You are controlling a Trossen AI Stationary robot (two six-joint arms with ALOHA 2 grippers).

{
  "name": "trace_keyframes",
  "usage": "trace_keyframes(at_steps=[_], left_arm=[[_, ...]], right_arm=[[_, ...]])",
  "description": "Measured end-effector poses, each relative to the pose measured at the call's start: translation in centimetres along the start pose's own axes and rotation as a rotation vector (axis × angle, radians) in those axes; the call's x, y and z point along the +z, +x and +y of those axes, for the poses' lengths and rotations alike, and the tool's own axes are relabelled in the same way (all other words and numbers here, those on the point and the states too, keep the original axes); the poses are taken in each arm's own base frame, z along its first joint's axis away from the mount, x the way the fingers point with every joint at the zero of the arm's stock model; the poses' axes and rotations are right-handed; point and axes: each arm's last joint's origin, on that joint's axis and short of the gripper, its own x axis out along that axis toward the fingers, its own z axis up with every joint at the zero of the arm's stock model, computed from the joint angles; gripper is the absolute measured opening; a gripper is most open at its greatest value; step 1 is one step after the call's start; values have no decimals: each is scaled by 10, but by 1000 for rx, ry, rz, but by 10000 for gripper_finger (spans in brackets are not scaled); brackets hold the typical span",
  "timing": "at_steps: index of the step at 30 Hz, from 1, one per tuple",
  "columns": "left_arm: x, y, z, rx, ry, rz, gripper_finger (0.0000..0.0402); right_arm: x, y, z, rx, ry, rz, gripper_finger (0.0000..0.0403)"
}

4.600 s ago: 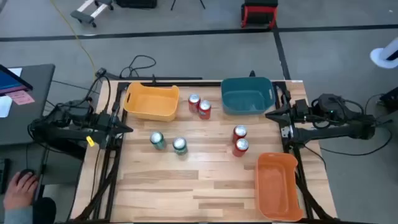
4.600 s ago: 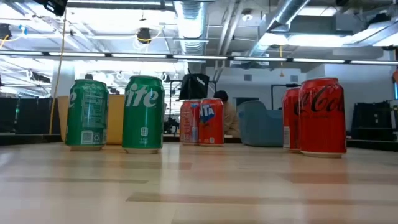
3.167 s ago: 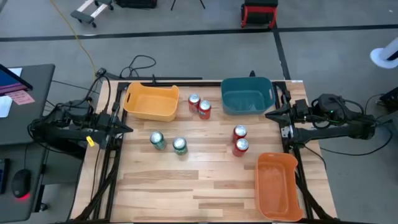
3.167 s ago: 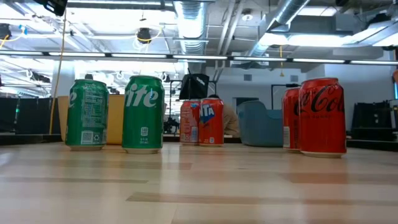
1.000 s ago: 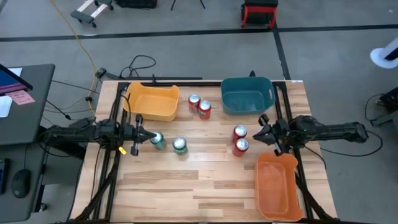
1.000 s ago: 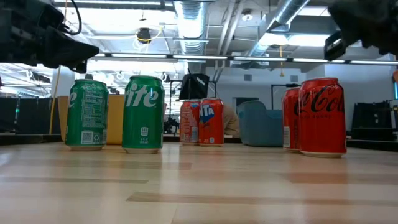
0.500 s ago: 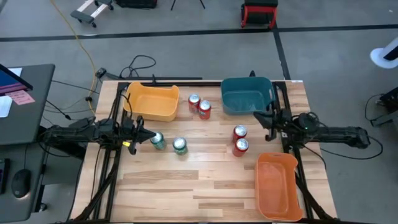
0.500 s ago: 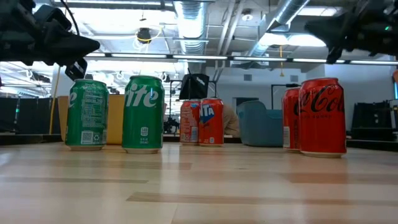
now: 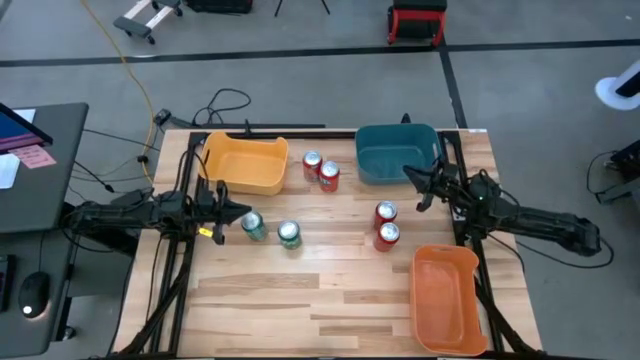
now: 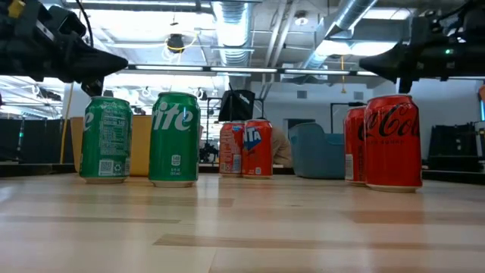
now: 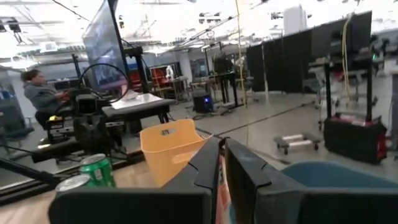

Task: Sort soda cans
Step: Put the top red-black soda can into the blue bin

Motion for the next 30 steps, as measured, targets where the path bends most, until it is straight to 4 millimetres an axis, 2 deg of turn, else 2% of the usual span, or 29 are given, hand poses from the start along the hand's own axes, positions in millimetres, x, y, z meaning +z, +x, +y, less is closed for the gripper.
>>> trace_keyframes(at_steps=[5, 15, 20, 26, 30], left_arm=[[-1, 0, 4, 141, 71, 4, 0], [-4, 0, 4, 146, 156, -24, 0], [-3, 1, 4, 125, 156, -34, 0], [-2, 0, 4, 121, 164, -44, 0], [-3, 1, 3, 91, 130, -45, 0]], right_arm=[[3, -4, 1, 18, -57, -22, 52], [12, -16, 2, 51, -148, -98, 52], [19, -20, 6, 152, -151, -180, 52], [6, -18, 6, 156, -115, -37, 52], [4, -19, 10, 248, -134, -19, 52]])
